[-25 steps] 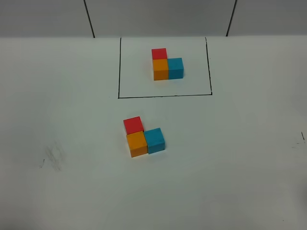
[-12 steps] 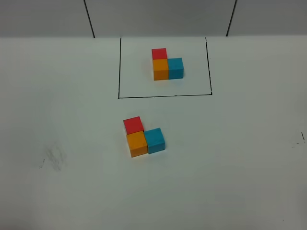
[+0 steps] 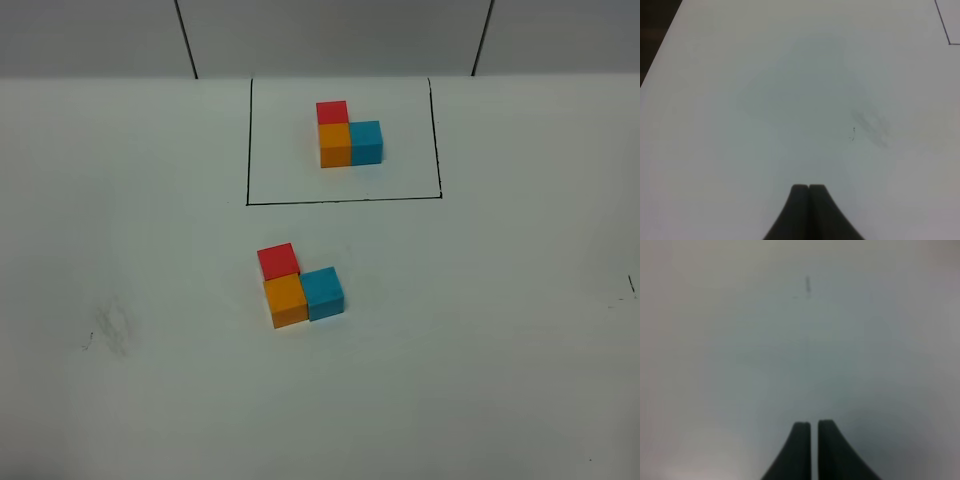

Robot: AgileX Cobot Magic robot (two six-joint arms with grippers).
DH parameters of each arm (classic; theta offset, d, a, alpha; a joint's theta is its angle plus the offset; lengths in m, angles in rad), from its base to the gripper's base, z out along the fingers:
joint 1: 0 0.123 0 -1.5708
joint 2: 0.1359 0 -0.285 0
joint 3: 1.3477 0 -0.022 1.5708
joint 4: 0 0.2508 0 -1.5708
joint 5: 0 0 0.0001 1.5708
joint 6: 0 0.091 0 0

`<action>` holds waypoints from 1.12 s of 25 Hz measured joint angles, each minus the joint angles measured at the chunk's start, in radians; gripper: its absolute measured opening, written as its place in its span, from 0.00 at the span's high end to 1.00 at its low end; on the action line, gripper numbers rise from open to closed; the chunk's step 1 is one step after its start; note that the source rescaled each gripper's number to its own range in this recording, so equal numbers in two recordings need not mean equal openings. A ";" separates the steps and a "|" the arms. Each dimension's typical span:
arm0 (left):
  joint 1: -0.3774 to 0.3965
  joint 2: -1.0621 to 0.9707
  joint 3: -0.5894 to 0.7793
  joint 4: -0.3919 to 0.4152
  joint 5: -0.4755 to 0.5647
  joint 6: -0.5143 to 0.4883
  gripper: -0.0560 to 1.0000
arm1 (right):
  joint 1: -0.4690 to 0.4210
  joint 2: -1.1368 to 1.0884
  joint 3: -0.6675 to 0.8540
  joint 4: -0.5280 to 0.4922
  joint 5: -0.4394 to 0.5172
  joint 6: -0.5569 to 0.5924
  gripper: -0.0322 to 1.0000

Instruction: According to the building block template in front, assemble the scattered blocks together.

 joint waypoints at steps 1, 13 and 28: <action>0.000 0.000 0.000 0.000 0.000 0.000 0.95 | 0.000 0.000 0.000 0.019 -0.004 -0.025 0.97; 0.000 0.000 0.000 0.000 0.000 0.000 0.95 | -0.122 -0.009 0.000 0.021 -0.006 -0.040 0.97; 0.000 0.000 0.000 0.000 0.000 0.000 0.95 | -0.332 -0.318 0.007 0.082 -0.019 -0.198 0.97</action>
